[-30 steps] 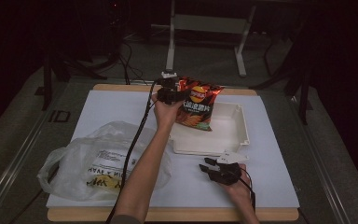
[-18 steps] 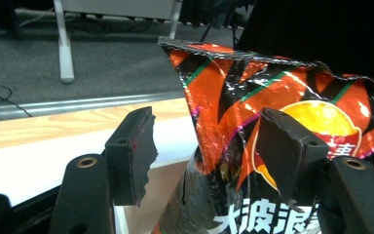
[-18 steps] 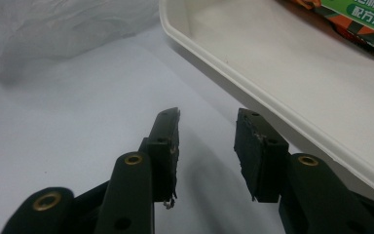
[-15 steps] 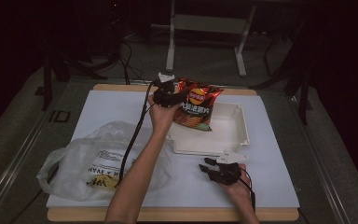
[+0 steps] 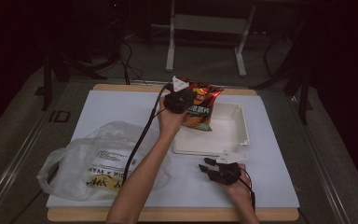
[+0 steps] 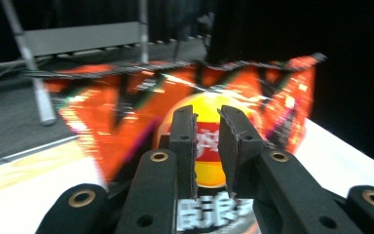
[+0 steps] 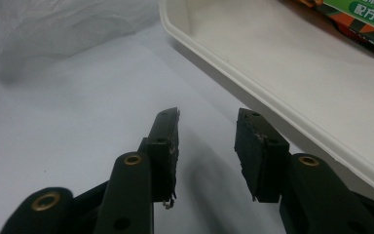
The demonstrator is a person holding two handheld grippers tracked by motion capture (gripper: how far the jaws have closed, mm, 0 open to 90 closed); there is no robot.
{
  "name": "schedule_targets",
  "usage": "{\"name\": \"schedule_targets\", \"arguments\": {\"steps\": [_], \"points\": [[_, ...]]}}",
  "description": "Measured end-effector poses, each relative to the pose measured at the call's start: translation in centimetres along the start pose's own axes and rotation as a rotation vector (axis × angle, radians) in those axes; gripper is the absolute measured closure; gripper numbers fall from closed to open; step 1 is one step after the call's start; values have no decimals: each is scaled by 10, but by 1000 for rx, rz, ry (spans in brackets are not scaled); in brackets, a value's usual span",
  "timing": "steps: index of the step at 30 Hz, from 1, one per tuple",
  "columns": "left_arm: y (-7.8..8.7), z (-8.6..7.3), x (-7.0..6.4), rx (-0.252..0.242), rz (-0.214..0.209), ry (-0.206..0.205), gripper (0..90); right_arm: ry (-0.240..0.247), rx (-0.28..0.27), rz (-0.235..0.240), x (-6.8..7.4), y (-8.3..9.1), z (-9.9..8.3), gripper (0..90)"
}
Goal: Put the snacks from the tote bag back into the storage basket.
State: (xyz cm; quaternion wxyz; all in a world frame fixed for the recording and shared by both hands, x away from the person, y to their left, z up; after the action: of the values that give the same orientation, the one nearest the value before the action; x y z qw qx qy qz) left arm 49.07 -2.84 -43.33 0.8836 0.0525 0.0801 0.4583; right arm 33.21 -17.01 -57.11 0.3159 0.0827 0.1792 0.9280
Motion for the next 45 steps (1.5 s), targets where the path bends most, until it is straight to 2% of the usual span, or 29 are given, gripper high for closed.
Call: {"name": "schedule_targets", "arguments": {"steps": [7, 13, 17, 21, 27, 32, 35, 42, 45], "points": [[-10, -7, -21, 26, -76, -11, 849, -1, -1, 0, 0, 0, 0, 608], [-18, -20, -32, 88, -108, -31, 872, 0, 0, 0, 0, 0, 0, 608], [-25, -25, -32, 107, -95, -32, 872, -2, -1, 1, 0, 0, 0, 608], [-32, -24, -28, 116, -77, -18, 885, -1, 0, 1, 0, 0, 0, 608], [-42, -23, -28, 139, -54, -19, 885, -1, -1, 1, 0, 0, 0, 608], [-49, -26, -22, 149, -17, 12, 883, 0, -4, 1, 0, 0, 0, 608], [-51, -27, -19, 148, -4, 31, 882, -5, -3, 2, 0, 1, 0, 608], [-55, -23, -14, 145, 26, 45, 875, -4, -4, 2, 0, 1, 0, 608], [-54, -20, -17, 137, 17, 46, 854, -3, -5, 2, 0, 1, 0, 608]]}}
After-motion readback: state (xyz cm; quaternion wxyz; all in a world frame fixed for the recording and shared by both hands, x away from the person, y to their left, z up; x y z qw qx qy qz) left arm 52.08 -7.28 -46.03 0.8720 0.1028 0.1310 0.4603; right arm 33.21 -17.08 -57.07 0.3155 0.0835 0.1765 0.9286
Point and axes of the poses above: each handheld gripper's, and its own axes: y roughly backward along the jaws, z roughly out of its top, x roughly to its left, the point moved 6 cm from there along -y, roughly forward along the jaws, and after that the axes turned 12 degrees about -x, right-handed, at the moved point
